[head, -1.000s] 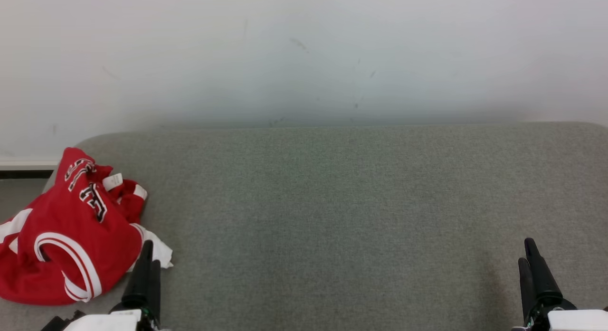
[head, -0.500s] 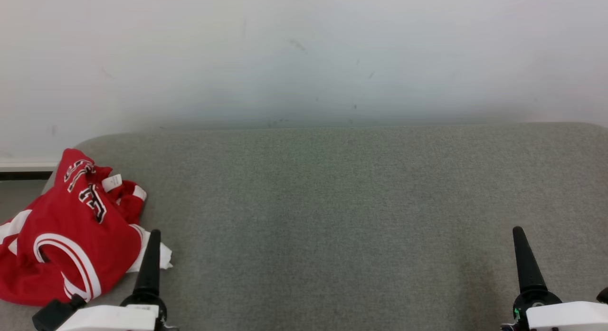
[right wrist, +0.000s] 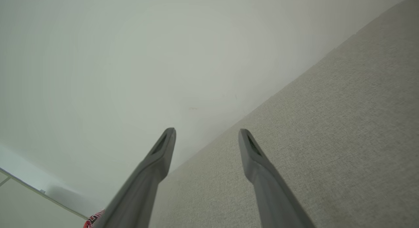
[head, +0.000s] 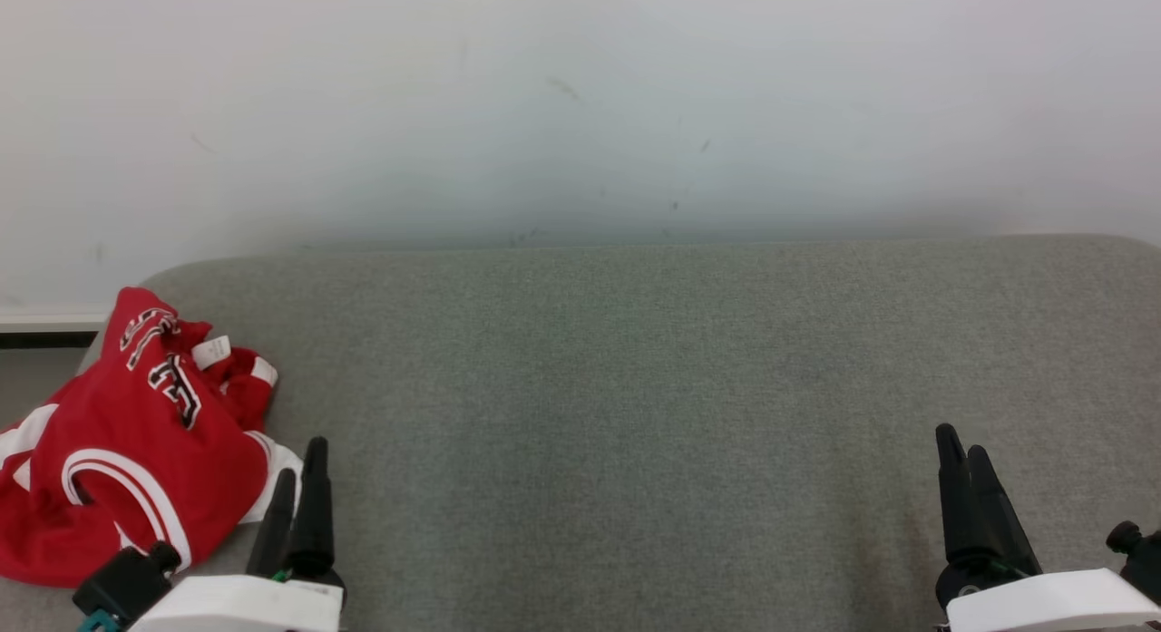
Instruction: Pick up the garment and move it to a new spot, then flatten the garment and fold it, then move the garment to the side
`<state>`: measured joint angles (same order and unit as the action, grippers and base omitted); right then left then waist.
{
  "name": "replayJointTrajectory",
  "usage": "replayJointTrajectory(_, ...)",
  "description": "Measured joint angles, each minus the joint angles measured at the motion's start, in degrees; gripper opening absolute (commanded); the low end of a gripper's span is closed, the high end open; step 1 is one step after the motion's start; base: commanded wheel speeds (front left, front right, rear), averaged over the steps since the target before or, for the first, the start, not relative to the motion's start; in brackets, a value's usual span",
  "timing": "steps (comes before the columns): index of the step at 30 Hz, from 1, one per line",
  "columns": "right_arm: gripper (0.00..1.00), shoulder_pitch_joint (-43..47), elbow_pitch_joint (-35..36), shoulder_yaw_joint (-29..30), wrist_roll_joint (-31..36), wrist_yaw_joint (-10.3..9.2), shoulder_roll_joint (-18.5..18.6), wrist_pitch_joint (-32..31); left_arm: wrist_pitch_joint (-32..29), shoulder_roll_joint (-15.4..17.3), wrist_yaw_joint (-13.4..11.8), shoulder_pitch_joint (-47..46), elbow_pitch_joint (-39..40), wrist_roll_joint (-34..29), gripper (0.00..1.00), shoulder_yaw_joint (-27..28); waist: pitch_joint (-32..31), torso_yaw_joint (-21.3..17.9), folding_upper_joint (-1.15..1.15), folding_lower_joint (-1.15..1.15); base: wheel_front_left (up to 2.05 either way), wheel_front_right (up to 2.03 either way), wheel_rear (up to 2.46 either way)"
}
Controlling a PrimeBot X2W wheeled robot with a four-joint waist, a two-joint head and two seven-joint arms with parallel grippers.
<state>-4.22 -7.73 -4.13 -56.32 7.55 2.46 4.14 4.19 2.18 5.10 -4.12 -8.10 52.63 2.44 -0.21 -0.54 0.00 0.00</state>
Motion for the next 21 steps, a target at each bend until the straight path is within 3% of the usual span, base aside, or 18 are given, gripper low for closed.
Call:
replayJointTrajectory(7,1.00,0.00,0.56,-1.49,8.26,0.00,0.07,1.26,1.05,0.04,-1.11,0.48,0.58,-8.58,1.00,-1.51,-0.33,-0.17,0.00,0.00,0.00,0.00,0.00)
replayJointTrajectory(21,1.00,0.28,1.16,-0.75,21.87,0.00,0.03,3.55,3.49,0.13,-2.14,1.22,0.54,-19.90,1.00,-2.45,-0.75,-0.57,0.00,0.00,0.00,0.00,0.00)
